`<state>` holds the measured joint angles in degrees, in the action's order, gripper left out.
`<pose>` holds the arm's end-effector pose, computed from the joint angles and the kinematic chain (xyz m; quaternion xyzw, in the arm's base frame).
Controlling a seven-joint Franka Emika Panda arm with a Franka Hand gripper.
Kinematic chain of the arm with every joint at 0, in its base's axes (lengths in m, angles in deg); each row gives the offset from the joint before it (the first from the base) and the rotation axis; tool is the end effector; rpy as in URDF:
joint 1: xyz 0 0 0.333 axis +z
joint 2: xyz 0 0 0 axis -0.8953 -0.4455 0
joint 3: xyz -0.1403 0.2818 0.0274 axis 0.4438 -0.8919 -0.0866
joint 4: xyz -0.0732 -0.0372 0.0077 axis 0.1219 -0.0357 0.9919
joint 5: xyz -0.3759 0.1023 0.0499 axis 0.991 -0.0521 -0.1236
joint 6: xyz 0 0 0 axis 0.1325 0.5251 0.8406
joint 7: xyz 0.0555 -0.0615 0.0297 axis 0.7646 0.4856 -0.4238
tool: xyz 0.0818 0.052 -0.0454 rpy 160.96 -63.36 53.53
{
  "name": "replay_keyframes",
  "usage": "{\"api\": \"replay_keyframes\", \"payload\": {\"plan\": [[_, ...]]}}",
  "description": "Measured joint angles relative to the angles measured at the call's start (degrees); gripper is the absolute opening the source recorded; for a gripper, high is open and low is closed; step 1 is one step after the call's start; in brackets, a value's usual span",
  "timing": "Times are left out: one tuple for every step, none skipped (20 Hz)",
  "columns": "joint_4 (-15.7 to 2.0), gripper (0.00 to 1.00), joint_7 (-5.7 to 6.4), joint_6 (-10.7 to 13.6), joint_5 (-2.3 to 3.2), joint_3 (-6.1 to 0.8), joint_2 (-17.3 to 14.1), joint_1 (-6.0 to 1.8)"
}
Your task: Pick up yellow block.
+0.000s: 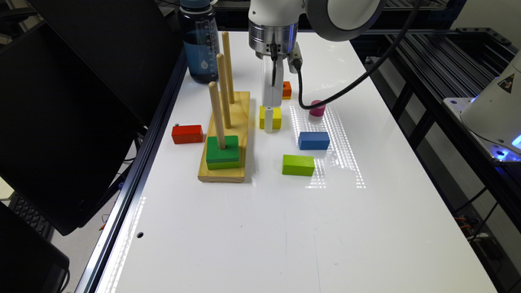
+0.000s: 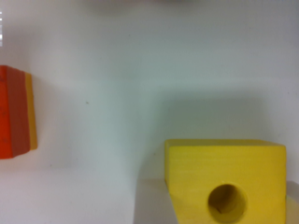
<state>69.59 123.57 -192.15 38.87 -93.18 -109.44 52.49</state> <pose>0.5348 -0.0178 0.1719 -0.9244 0.3813 0.0038 0.0104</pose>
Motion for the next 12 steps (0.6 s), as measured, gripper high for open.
{"api": "replay_keyframes", "payload": {"plan": [[0.0, 0.0, 0.0, 0.0, 0.0, 0.0, 0.0, 0.0], [0.0, 0.0, 0.0, 0.0, 0.0, -0.01, 0.05, -0.01], [0.0, 0.0, 0.0, 0.02, 0.0, -0.01, 0.22, -0.02], [0.01, 0.0, 0.0, 0.2, -0.03, -0.03, 0.58, -0.02], [0.06, 0.0, 0.0, 0.57, -0.06, -0.07, 1.18, -0.02], [0.1, 0.0, 0.0, 1.09, -0.09, -0.11, 1.81, -0.02], [0.17, 0.0, 0.0, 1.7, -0.12, -0.16, 2.59, -0.02], [0.21, 0.0, 0.0, 2.43, -0.19, -0.22, 3.35, -0.03], [0.26, 0.0, 0.0, 3.13, -0.25, -0.29, 4.12, -0.03], [0.32, 0.0, 0.0, 3.98, -0.31, -0.36, 5.02, -0.03], [0.37, 0.0, 0.0, 4.57, -0.35, -0.41, 5.6, -0.03], [0.5, 0.0, 0.0, 4.97, -0.4, -0.45, 6.11, -0.03]]}}
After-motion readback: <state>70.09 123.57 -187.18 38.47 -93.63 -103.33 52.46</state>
